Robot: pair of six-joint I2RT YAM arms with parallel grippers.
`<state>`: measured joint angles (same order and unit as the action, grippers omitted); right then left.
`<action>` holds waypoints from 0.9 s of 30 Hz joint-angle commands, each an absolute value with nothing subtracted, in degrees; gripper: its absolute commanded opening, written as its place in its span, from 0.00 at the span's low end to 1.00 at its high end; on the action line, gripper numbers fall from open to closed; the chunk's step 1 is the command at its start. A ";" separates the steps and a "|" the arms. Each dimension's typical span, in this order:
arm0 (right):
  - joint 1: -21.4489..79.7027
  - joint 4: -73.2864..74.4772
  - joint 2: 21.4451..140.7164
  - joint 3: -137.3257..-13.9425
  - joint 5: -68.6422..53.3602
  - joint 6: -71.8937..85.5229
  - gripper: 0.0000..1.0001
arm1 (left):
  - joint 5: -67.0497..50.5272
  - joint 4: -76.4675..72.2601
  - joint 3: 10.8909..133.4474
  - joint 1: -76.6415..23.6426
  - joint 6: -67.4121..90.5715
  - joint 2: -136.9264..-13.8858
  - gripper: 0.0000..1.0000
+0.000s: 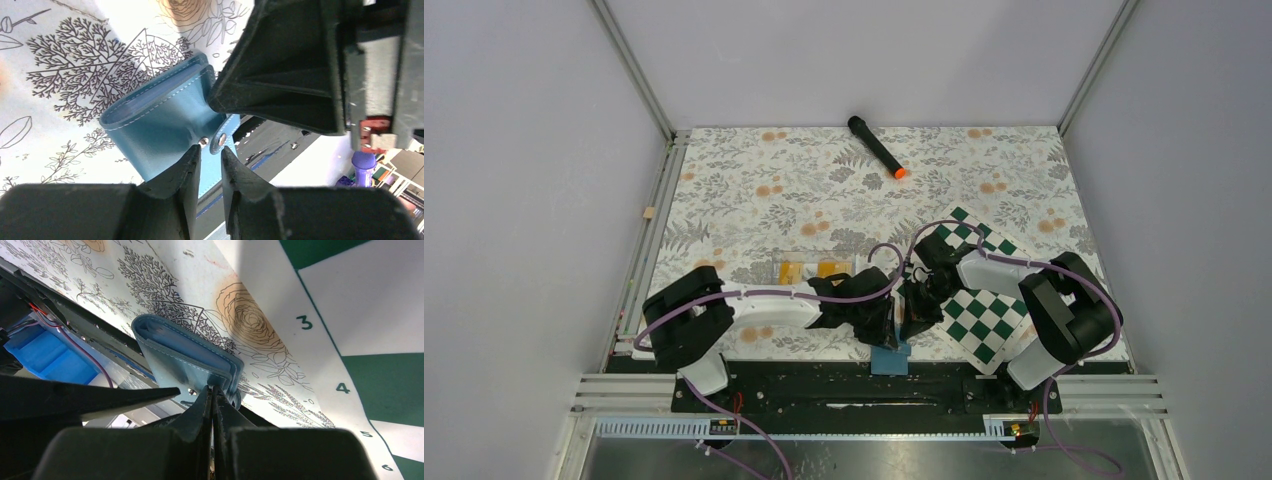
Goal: Put the credit cards into the card holder
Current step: Close the card holder at the center of the board.
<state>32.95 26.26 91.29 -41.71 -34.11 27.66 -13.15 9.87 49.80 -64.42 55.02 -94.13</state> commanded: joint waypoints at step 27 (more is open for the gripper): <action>33.80 27.87 92.88 -41.57 -31.40 26.01 0.00 | -13.86 8.81 52.31 -64.34 56.21 -95.34 0.23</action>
<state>32.99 26.35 91.55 -41.82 -34.17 27.64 -12.78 11.38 50.28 -64.40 55.88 -94.78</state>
